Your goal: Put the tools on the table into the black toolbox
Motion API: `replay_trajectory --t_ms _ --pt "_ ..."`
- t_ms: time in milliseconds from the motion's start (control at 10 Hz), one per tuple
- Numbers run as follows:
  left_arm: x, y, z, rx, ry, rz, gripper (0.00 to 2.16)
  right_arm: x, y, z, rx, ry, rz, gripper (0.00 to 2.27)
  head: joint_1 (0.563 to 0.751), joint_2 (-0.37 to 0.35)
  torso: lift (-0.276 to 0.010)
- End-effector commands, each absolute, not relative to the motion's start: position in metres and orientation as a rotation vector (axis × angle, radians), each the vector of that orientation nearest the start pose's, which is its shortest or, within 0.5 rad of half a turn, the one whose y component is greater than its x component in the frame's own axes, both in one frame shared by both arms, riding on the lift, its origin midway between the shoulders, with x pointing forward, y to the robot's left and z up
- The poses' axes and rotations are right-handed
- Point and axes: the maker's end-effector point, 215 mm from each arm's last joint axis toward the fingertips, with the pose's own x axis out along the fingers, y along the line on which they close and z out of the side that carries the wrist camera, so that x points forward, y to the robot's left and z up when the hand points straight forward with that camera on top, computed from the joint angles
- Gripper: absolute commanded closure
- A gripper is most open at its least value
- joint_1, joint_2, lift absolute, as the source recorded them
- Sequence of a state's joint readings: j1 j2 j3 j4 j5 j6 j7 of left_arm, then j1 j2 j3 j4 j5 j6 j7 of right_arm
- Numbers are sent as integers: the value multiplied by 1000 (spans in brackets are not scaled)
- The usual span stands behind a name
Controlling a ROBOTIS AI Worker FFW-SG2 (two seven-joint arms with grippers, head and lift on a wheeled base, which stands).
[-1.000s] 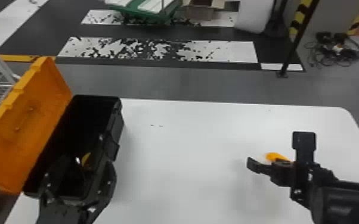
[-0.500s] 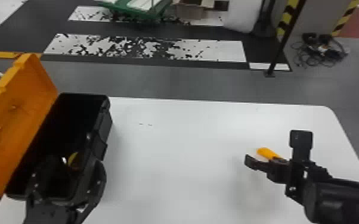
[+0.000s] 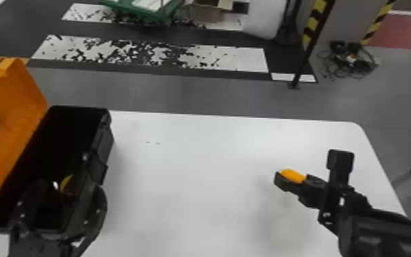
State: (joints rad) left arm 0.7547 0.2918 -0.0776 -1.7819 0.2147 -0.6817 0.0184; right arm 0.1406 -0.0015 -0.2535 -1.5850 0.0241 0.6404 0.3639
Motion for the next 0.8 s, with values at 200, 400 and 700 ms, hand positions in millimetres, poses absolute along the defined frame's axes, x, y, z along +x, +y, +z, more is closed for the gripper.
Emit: replay_trajectory --t_ms 200,400,700 --pt "321 249 -375 -36 -109 -123 66 420 -253 -553 213 835 252 117 695 -23 -39" --pt "321 249 -376 -36 -106 -122 66 421 -281 -526 197 840 286 120 695 2 -39" --pt "324 246 -376 -38 -107 -128 66 432 -318 -511 214 811 277 120 695 -64 -39"
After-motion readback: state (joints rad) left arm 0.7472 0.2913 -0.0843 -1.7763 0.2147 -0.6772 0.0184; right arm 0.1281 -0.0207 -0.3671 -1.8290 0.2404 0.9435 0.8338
